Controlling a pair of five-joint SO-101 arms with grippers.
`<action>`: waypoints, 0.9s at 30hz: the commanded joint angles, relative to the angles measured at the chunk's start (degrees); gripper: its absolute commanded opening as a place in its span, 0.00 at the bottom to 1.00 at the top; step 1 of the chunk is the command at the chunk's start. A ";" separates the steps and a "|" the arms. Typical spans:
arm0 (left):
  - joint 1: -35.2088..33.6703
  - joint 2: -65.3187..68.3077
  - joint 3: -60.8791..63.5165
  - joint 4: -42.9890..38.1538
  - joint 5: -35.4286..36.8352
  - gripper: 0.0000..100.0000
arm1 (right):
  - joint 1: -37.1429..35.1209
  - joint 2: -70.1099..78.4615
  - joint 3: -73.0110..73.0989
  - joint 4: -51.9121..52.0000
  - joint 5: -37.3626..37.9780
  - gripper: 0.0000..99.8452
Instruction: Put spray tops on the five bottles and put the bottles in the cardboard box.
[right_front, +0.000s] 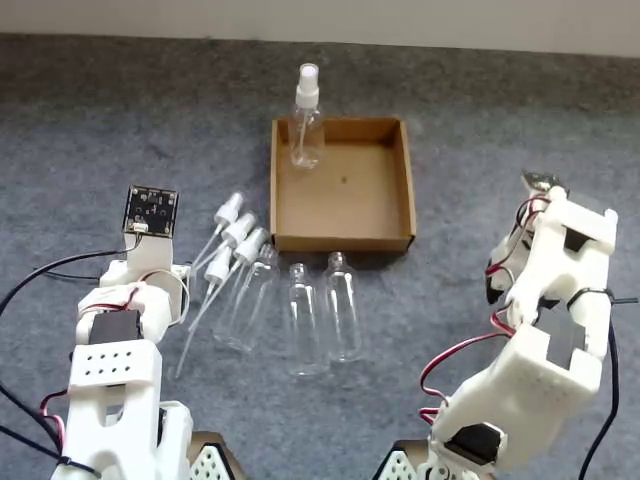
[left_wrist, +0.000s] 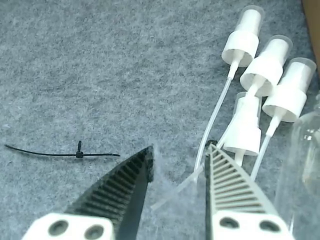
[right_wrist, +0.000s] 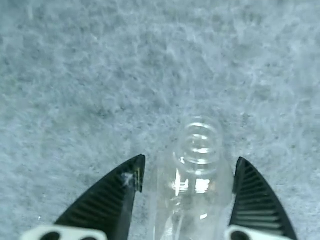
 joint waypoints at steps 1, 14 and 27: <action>1.01 -1.10 -0.40 -0.70 -0.44 0.16 | 0.48 -0.04 -2.68 -1.01 0.35 0.24; 1.01 -1.10 -0.40 -0.79 -0.44 0.16 | 0.31 -0.13 -2.77 0.66 0.26 0.24; 1.01 -1.10 -0.40 -0.79 -0.44 0.16 | 0.04 -0.13 -5.32 2.42 0.26 0.24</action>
